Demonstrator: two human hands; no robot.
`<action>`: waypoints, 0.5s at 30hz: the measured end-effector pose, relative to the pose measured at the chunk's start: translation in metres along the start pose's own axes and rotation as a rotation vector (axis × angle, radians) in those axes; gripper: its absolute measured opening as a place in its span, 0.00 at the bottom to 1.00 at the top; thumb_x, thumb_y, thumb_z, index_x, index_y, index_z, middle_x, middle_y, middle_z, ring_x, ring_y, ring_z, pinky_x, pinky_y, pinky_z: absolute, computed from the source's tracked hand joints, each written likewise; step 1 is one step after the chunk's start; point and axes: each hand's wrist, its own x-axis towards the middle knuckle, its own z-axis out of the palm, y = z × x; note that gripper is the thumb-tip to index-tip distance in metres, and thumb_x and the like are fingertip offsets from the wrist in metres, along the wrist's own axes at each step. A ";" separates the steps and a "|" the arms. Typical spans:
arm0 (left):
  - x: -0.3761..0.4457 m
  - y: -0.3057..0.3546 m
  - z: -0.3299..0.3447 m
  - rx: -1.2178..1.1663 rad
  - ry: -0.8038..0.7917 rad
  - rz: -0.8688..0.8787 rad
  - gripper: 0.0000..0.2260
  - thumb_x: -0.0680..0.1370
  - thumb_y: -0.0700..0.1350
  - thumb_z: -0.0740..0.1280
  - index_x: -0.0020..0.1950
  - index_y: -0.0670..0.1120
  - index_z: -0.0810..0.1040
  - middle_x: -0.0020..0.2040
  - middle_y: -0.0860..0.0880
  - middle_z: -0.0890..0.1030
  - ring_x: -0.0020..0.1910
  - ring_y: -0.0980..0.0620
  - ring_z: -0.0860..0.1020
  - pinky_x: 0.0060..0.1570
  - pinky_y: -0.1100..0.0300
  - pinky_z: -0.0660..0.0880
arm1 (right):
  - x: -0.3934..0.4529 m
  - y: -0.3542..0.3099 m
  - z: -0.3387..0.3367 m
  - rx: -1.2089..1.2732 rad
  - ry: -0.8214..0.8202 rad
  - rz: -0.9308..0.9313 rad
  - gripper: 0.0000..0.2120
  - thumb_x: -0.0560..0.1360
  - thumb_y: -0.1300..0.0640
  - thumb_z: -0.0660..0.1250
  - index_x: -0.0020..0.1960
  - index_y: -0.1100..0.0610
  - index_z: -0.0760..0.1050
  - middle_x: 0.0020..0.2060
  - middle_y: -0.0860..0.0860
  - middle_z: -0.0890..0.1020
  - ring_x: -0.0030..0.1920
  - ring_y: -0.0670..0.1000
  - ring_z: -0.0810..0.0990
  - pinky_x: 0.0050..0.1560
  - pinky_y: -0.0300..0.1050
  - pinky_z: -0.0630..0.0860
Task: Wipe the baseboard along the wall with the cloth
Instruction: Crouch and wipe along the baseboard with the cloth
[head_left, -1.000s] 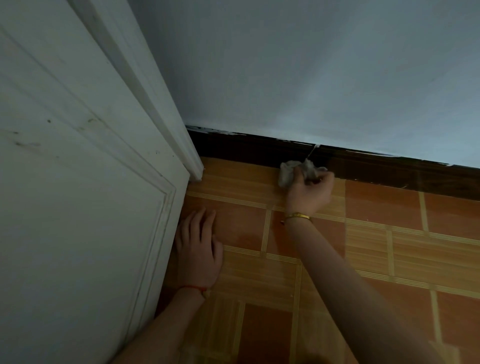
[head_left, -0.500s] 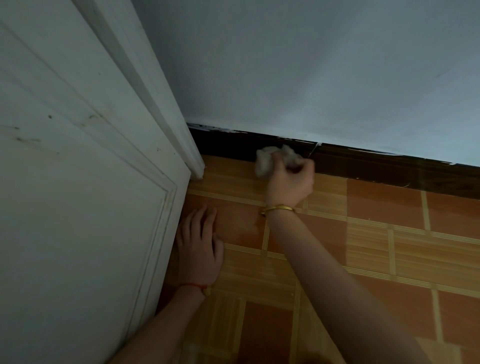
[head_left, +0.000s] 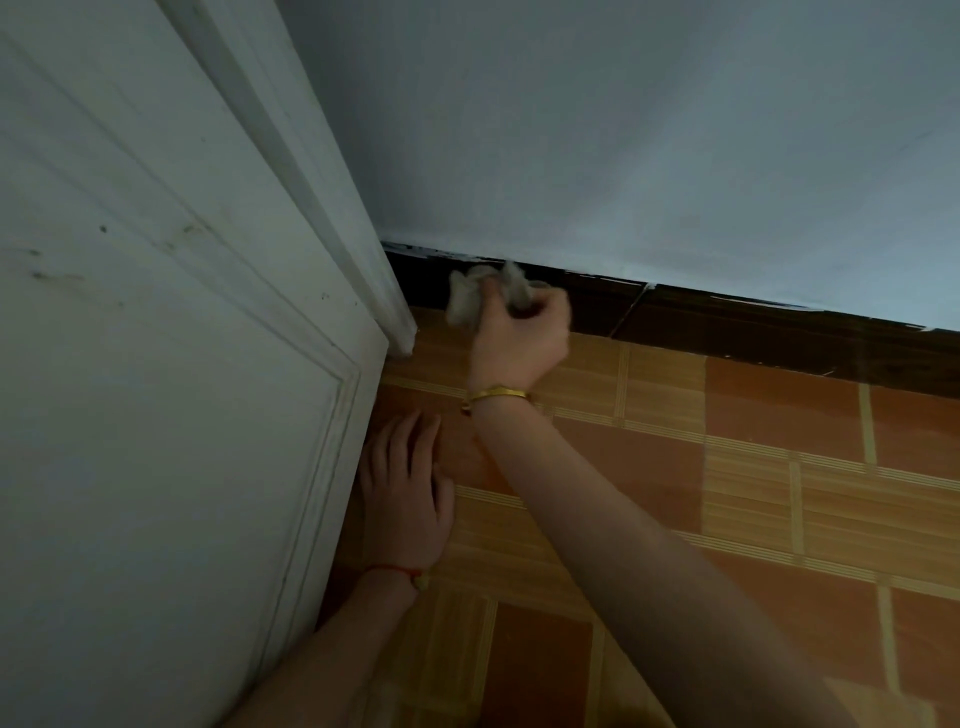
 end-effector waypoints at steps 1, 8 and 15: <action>0.000 0.000 0.000 0.004 -0.001 0.000 0.24 0.77 0.46 0.57 0.74 0.46 0.69 0.73 0.43 0.70 0.71 0.41 0.66 0.68 0.37 0.67 | -0.008 -0.002 0.010 0.007 -0.036 -0.016 0.14 0.66 0.57 0.77 0.40 0.58 0.72 0.42 0.54 0.78 0.40 0.48 0.76 0.43 0.40 0.75; 0.001 0.000 0.000 0.008 0.022 0.012 0.24 0.76 0.46 0.57 0.73 0.45 0.71 0.72 0.43 0.71 0.71 0.42 0.66 0.68 0.38 0.68 | -0.004 0.004 0.008 0.002 -0.056 -0.055 0.15 0.65 0.56 0.78 0.39 0.58 0.72 0.42 0.55 0.78 0.40 0.49 0.74 0.44 0.41 0.73; 0.000 0.001 0.000 -0.003 0.020 0.023 0.24 0.77 0.45 0.57 0.74 0.44 0.70 0.73 0.43 0.71 0.71 0.43 0.65 0.68 0.39 0.67 | 0.056 0.014 -0.087 -0.031 0.231 -0.075 0.15 0.68 0.53 0.76 0.42 0.56 0.70 0.45 0.55 0.79 0.46 0.51 0.78 0.51 0.51 0.77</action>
